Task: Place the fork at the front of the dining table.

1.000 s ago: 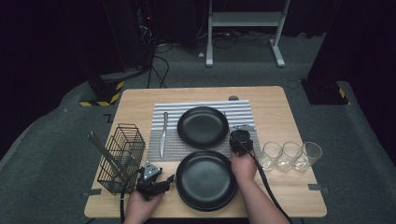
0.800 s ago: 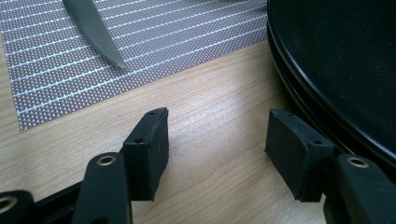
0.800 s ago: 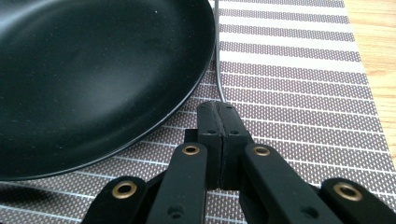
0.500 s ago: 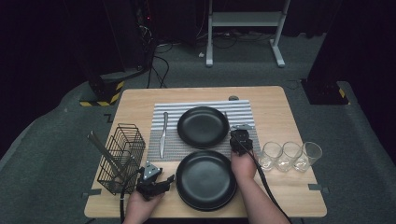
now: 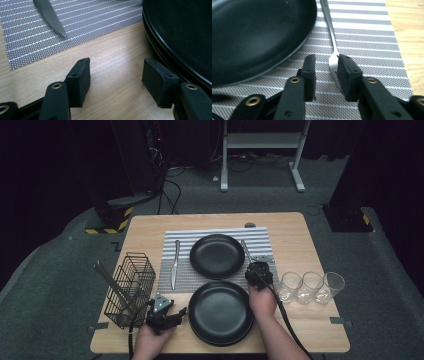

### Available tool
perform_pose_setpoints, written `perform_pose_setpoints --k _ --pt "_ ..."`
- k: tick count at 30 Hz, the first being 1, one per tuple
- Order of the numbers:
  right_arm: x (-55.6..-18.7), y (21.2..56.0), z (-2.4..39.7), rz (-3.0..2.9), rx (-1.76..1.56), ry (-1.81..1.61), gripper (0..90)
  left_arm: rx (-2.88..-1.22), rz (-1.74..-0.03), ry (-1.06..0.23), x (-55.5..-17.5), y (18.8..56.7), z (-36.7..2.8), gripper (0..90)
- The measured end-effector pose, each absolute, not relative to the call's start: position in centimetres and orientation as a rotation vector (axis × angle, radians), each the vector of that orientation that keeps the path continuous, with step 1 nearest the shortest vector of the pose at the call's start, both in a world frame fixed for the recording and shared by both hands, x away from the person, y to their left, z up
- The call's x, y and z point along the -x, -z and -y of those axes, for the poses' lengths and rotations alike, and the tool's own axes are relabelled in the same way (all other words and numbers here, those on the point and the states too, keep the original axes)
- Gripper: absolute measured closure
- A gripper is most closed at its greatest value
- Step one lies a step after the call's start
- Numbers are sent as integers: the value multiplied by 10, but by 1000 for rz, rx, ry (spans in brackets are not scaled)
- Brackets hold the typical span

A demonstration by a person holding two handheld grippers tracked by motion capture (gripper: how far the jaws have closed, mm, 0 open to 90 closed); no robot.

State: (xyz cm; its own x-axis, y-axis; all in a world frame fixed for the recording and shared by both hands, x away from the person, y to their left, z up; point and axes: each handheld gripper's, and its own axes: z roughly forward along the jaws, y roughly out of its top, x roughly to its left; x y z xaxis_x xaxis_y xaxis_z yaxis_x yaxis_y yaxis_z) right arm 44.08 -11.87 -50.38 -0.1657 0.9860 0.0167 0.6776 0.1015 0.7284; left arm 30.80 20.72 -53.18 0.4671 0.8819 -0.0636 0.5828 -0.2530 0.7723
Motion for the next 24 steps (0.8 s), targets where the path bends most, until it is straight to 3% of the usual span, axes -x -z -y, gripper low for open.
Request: perform_pose_setpoints --k 3,24 --pt "-438 505 121 -1900 -1618 -806 616 -1958 -1218 -506 -308 532 -207 395" --pt "-436 508 120 -1925 -1609 -843 595 -1958 -1218 -506 -308 532 -207 395"
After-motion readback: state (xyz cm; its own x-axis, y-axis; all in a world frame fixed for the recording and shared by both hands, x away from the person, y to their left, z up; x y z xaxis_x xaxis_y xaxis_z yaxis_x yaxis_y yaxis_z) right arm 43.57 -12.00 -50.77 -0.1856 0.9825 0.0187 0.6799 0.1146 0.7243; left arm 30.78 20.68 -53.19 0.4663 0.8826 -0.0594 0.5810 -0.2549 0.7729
